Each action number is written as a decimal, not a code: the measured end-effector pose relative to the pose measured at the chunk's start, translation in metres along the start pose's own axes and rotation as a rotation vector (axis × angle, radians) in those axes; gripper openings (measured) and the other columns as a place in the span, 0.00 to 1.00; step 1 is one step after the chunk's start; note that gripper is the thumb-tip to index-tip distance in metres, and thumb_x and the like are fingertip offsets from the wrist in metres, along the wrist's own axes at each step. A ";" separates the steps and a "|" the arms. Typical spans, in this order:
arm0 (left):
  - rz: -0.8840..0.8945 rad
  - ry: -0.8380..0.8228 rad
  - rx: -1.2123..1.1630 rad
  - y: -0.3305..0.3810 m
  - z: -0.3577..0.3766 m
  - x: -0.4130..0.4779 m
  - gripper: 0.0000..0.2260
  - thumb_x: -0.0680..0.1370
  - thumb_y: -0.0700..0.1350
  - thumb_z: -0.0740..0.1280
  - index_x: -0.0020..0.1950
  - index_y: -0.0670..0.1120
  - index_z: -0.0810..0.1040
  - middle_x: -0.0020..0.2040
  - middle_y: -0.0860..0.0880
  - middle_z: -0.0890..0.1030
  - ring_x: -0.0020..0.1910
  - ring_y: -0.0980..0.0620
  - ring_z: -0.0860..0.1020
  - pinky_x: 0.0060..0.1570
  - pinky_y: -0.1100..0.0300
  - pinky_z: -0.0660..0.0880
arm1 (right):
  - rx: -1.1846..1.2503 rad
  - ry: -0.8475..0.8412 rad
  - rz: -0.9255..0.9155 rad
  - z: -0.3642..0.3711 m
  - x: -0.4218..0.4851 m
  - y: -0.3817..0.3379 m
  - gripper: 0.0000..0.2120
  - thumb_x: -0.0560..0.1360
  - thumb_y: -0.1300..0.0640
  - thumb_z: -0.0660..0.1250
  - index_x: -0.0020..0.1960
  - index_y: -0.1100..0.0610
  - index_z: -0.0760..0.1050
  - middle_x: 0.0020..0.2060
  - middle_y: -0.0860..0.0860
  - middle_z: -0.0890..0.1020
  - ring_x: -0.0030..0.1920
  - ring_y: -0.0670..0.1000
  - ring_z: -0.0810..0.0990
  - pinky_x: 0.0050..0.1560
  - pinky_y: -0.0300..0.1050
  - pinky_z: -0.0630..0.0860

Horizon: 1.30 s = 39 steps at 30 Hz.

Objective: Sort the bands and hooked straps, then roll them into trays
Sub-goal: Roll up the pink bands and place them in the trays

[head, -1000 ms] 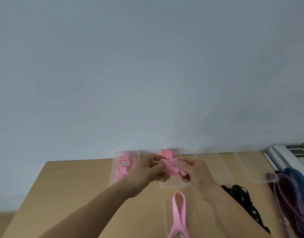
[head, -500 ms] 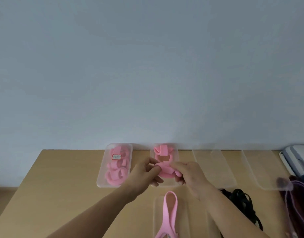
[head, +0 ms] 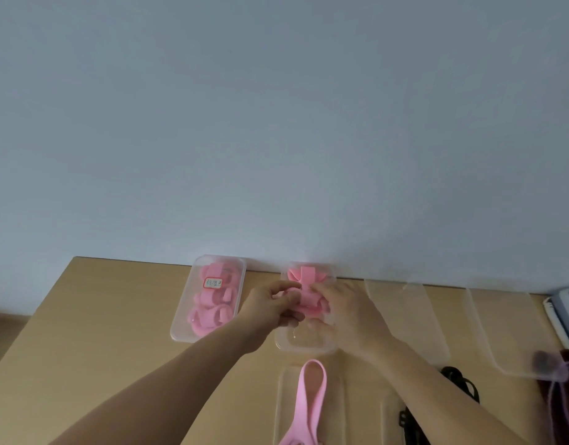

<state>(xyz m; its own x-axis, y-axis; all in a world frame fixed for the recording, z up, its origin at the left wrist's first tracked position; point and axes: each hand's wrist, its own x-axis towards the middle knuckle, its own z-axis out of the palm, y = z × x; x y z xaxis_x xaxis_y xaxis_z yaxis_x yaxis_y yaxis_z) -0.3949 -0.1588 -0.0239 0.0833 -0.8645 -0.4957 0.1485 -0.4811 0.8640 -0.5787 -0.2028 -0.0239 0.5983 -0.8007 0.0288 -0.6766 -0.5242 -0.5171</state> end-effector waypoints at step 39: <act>0.877 0.080 1.787 -0.025 -0.014 0.029 0.13 0.69 0.45 0.70 0.52 0.46 0.83 0.46 0.50 0.81 0.49 0.46 0.79 0.49 0.52 0.77 | -0.645 0.113 -0.028 0.046 0.025 0.007 0.18 0.59 0.49 0.81 0.45 0.52 0.80 0.37 0.51 0.80 0.39 0.55 0.79 0.40 0.48 0.76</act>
<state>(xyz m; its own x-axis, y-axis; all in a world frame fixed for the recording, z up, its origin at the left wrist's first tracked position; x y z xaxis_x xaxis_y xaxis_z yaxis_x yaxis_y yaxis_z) -0.3829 -0.1697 -0.0607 -0.3845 -0.9199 0.0773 -0.9208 0.3762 -0.1026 -0.5482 -0.2133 -0.0662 0.5947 -0.7913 0.1425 -0.8040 -0.5860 0.1010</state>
